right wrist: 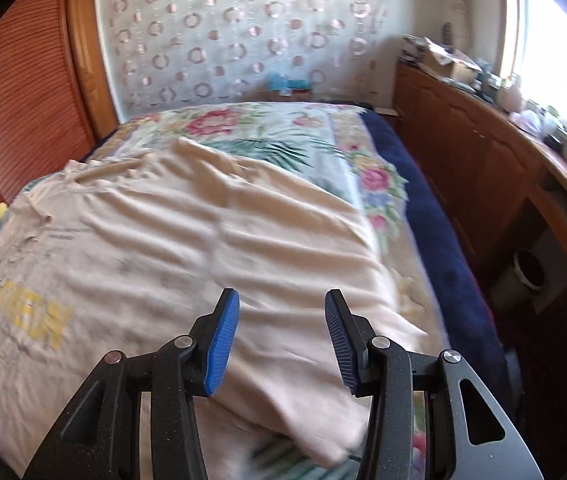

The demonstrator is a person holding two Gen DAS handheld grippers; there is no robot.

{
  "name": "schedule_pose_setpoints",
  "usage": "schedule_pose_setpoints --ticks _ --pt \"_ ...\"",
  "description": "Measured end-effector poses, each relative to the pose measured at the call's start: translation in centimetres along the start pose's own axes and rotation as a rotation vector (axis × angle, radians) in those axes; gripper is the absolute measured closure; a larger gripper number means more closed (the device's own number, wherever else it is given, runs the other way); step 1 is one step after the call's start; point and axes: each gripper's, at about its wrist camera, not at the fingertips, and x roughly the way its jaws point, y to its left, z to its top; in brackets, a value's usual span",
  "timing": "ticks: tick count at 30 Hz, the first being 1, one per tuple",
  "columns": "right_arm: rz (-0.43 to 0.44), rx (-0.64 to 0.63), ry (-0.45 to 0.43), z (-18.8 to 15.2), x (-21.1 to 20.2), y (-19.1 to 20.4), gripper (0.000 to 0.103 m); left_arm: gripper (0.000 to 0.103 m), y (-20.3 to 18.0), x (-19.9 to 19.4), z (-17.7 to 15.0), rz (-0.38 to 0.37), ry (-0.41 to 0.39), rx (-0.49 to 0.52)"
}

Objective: Fold small clothes

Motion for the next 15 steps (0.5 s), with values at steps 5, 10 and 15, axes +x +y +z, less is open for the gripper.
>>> schedule_pose_setpoints --ticks 5,10,15 --pt "-0.036 0.049 0.035 -1.8 -0.3 -2.5 0.056 0.012 0.0 0.0 0.0 -0.002 0.000 0.000" --pt "-0.034 0.064 0.050 -1.9 -0.1 -2.9 0.056 0.012 0.1 -0.4 0.0 0.036 -0.002 0.011" --pt "-0.018 0.090 0.055 -1.6 -0.7 -3.7 0.056 0.012 -0.2 -2.9 0.9 0.071 -0.057 -0.001"
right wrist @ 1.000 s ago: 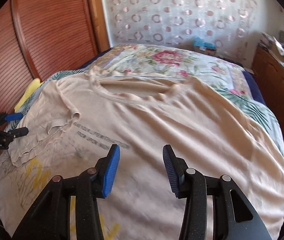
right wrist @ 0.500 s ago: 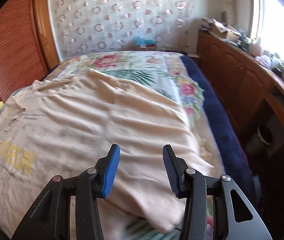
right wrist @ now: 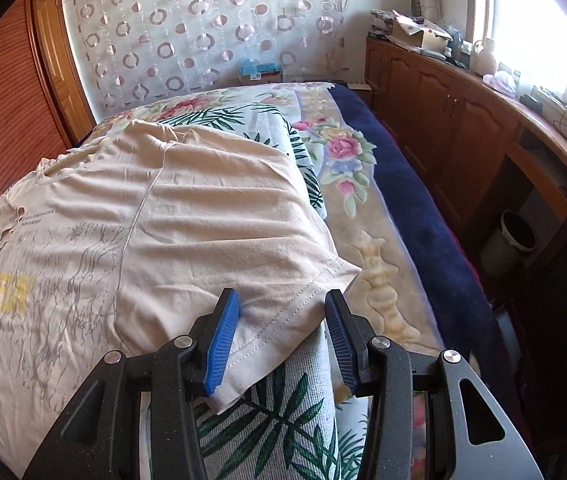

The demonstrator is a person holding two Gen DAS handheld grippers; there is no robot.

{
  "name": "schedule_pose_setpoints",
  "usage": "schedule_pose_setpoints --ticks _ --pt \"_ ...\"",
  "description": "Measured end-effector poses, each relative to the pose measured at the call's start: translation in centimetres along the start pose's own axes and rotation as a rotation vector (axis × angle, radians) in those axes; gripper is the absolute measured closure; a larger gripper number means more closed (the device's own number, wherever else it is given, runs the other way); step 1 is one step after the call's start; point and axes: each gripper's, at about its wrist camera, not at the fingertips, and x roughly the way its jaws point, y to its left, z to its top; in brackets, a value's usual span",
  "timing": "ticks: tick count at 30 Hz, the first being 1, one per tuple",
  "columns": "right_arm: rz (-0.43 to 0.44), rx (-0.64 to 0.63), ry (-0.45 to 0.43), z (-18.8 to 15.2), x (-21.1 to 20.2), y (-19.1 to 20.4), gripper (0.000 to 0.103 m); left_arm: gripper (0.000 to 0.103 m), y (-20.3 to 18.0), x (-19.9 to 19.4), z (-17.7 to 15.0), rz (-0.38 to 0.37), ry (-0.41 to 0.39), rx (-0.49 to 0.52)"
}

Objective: Fold small clothes

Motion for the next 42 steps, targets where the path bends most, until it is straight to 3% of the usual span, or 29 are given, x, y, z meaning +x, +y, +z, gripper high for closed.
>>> schedule_pose_setpoints --ticks 7,14,20,29,34,38,42 --pt "0.009 0.037 0.010 -0.4 0.5 -0.9 0.053 0.012 -3.1 -3.1 1.4 -0.118 -0.081 0.007" --pt "0.021 0.103 0.018 -0.6 0.9 -1.5 0.048 0.012 -8.8 -2.1 1.2 -0.209 -0.053 0.099" --pt "0.041 0.117 0.026 -0.5 1.1 -1.7 0.048 0.012 -11.5 -0.9 0.1 -0.229 -0.011 0.159" --pt "0.058 0.132 0.028 -0.8 1.1 -1.9 0.048 0.012 -11.9 0.7 -1.3 -0.223 0.062 0.176" --pt "0.051 0.069 0.010 -0.9 0.8 -0.9 0.063 0.012 -12.3 0.7 -1.6 -0.197 0.059 0.202" --pt "-0.015 -0.011 -0.004 -0.9 0.7 0.2 0.071 0.012 -12.5 0.7 -1.6 -0.196 0.055 0.200" --pt "-0.066 -0.055 -0.013 -0.8 0.6 0.8 0.090 0.012 -12.5 0.6 -1.6 -0.196 0.055 0.201"
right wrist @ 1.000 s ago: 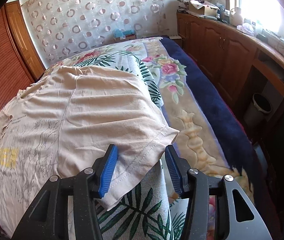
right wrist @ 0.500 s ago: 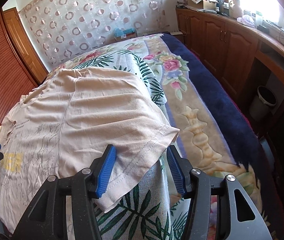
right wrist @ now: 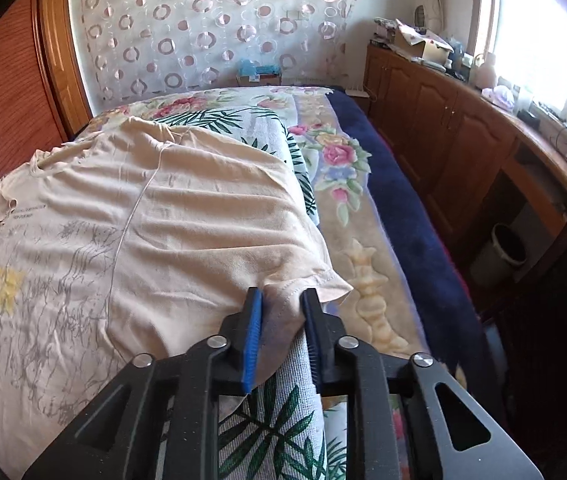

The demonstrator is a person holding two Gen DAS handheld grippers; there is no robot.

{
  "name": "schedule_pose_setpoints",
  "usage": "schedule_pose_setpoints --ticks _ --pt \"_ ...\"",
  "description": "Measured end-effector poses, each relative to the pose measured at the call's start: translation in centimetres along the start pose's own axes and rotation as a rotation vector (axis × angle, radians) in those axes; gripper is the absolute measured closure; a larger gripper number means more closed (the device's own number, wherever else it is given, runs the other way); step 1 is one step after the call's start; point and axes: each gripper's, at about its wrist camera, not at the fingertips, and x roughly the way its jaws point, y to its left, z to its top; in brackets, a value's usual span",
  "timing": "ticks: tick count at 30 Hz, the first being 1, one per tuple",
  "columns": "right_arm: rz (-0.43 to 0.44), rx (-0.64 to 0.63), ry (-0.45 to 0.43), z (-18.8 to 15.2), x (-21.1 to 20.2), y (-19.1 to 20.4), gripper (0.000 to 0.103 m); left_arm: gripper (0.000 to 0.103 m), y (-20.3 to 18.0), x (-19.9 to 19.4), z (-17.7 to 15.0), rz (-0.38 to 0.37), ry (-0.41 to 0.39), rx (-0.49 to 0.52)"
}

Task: Fold small clothes
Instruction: 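Fold the gripped side inward over the shirt body with the right tool, then open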

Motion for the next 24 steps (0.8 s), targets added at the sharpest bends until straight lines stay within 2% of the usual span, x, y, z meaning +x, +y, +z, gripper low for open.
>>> schedule_pose_setpoints --ticks 2,6,12,16,21,24 --pt "-0.001 -0.008 -0.007 0.0 -0.1 0.3 0.097 0.012 0.0 0.0 0.0 -0.001 0.000 -0.001" --pt "0.015 -0.028 -0.055 0.4 -0.9 1.2 0.098 0.012 0.0 0.0 0.0 -0.001 0.000 0.000" --pt "0.108 -0.101 -0.129 2.1 -2.8 4.5 0.098 0.012 0.0 0.0 0.0 -0.001 0.001 -0.001" --pt "0.208 -0.142 -0.167 3.2 -3.6 7.8 0.098 0.012 0.0 0.0 0.0 -0.002 0.001 -0.001" --pt "0.330 -0.184 -0.120 2.6 -2.2 12.3 0.098 0.012 0.0 0.0 0.0 -0.002 0.001 -0.001" --pt "0.359 -0.199 -0.065 1.6 -0.5 13.8 0.098 0.012 0.0 -0.1 -0.1 -0.002 0.001 -0.001"
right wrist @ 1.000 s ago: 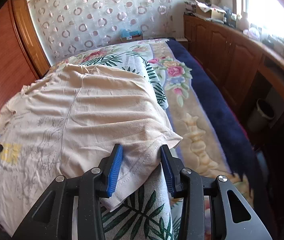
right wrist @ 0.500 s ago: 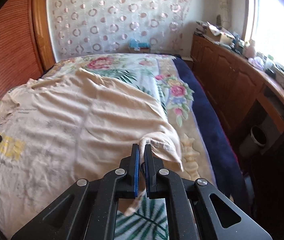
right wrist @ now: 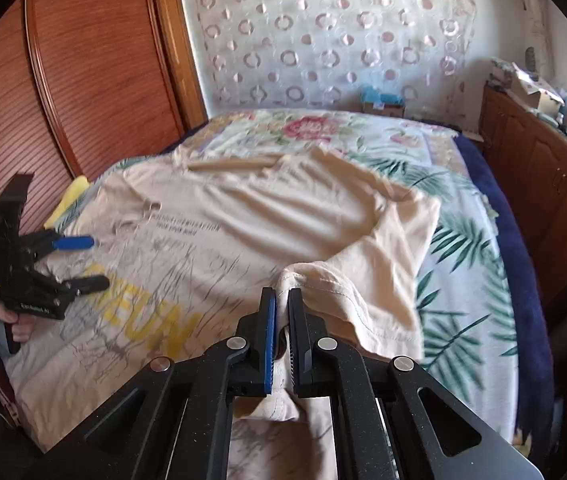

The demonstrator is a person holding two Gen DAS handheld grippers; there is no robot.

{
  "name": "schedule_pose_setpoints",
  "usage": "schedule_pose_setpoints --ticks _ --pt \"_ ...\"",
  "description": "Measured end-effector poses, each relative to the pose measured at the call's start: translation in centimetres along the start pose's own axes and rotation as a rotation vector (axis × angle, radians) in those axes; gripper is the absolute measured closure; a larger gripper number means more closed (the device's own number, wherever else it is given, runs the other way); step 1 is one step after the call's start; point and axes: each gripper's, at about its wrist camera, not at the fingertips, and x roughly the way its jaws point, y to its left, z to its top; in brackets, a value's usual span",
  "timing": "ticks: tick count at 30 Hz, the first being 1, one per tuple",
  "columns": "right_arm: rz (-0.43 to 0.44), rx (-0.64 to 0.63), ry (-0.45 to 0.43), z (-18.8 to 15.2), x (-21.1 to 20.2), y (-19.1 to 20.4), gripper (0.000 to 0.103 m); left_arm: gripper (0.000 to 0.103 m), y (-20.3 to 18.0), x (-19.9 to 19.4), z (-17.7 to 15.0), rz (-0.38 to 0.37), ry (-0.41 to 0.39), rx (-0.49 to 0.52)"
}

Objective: Fold small clothes

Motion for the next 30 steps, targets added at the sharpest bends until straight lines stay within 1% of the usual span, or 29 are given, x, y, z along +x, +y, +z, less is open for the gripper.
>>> schedule_pose_setpoints --ticks 2,4,5,6,7,9,13,18,22,25,30 --pt "-0.005 0.005 0.021 -0.4 0.8 0.1 0.097 0.012 0.0 0.0 0.0 0.000 0.000 0.000" --pt "0.004 0.021 0.028 -0.5 0.9 -0.1 0.085 0.012 0.0 0.0 0.0 0.000 0.000 0.000" --pt "0.006 0.029 0.031 -0.3 1.1 -0.3 0.081 0.012 0.0 0.0 0.0 -0.001 0.000 0.000" --pt "0.005 0.034 0.033 -0.3 0.7 -0.4 0.075 0.012 0.0 0.0 0.0 -0.001 0.000 0.000" --pt "0.001 0.035 0.034 -0.2 0.6 -0.6 0.073 0.012 0.0 0.0 0.0 0.000 0.000 0.000" --pt "-0.016 0.025 0.030 0.4 0.2 -1.1 0.073 0.012 0.0 0.0 0.0 -0.001 0.000 0.000" --pt "-0.030 0.027 -0.007 0.6 -1.7 -1.6 0.073 0.012 0.0 0.0 0.0 -0.001 0.000 0.000" --pt "-0.083 0.041 -0.034 0.6 -3.2 -2.9 0.068 0.012 0.0 0.0 0.0 -0.001 0.000 0.000" --pt "-0.150 0.090 0.010 -0.1 -2.3 -5.0 0.068 0.012 0.1 0.0 0.0 -0.001 0.000 0.000" --pt "-0.149 0.137 0.039 -0.8 -1.4 -6.4 0.068 0.012 0.1 0.0 0.0 -0.001 0.000 0.000" --pt "-0.116 0.169 0.067 -1.4 -0.6 -6.6 0.068 0.012 0.1 0.1 0.0 -0.001 0.000 0.000"
